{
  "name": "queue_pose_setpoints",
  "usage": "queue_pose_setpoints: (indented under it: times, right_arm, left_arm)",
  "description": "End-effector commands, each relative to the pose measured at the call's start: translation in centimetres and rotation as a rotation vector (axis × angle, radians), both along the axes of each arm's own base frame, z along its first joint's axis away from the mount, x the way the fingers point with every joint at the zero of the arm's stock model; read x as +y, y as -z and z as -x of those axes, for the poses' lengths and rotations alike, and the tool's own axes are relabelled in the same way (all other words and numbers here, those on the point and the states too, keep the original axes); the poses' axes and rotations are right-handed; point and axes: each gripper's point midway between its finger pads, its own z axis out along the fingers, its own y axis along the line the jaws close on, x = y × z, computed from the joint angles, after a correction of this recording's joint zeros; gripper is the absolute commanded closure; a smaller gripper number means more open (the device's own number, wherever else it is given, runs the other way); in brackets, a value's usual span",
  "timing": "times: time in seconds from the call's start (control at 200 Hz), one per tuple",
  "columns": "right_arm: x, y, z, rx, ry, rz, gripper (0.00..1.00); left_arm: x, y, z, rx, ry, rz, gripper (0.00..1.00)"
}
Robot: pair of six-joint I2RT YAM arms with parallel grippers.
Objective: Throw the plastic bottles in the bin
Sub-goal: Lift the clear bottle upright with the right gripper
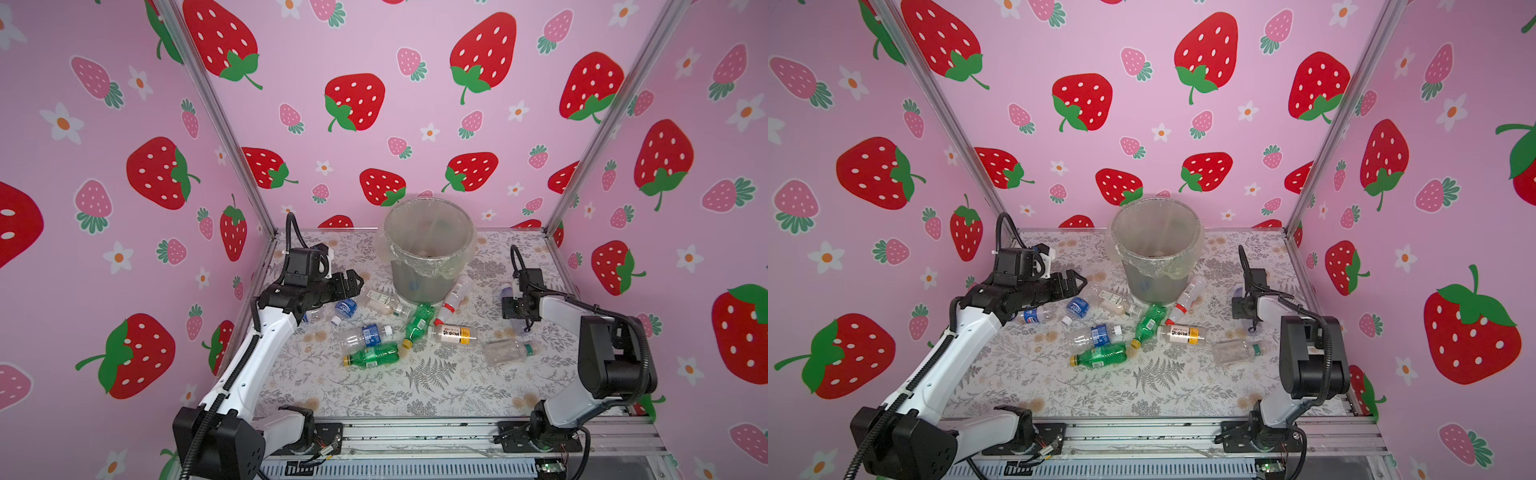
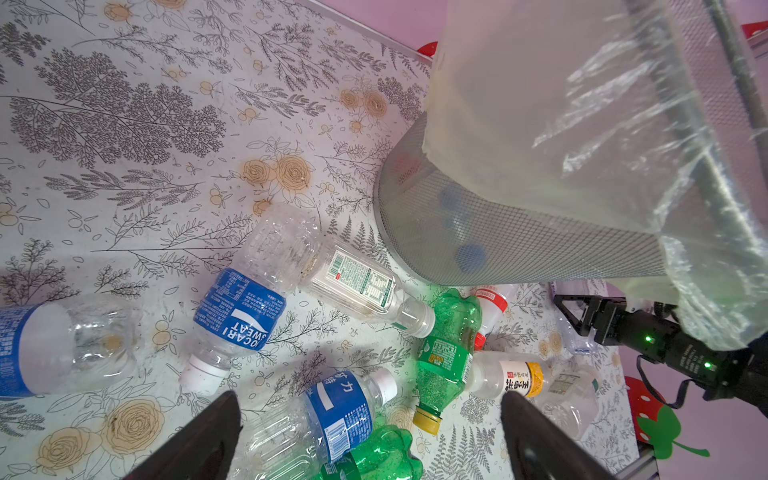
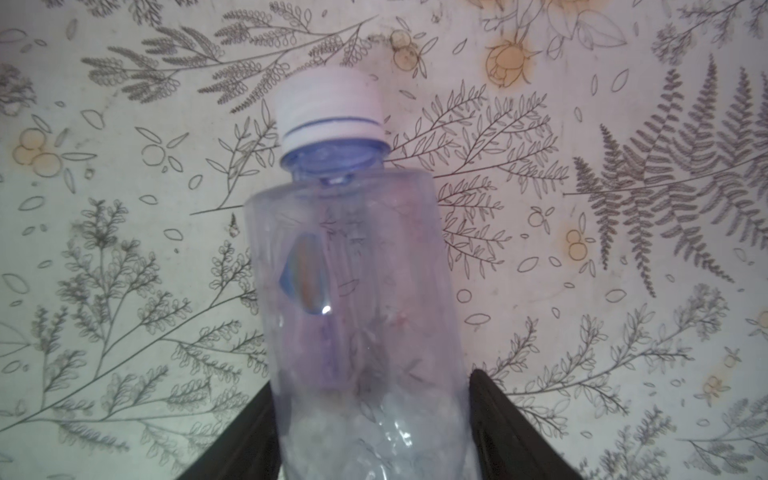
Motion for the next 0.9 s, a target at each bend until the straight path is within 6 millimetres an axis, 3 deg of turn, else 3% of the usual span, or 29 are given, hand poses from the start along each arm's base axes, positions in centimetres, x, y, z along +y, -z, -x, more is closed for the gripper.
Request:
queue_pose_setpoints:
  times: [0.0, 0.14, 0.43, 0.895]
  right_arm:
    - [0.1, 0.5, 0.3, 0.011, -0.007, -0.011, 0.40]
    - [0.1, 0.6, 0.3, 0.008, -0.005, -0.017, 0.47]
    - [0.4, -1.0, -0.2, -0.044, 0.012, -0.044, 0.48]
    - [1.7, -10.1, -0.8, -0.328, 0.049, -0.202, 0.48]
  left_arm:
    - [-0.1, 0.0, 0.0, -0.001, 0.007, 0.014, 0.01]
    - [-0.1, 0.0, 0.0, -0.005, 0.007, 0.011, 0.01]
    - [0.0, 0.0, 0.0, -0.005, 0.003, 0.012, 0.01]
    - [0.2, 0.2, -0.2, 0.004, -0.003, 0.012, 0.01]
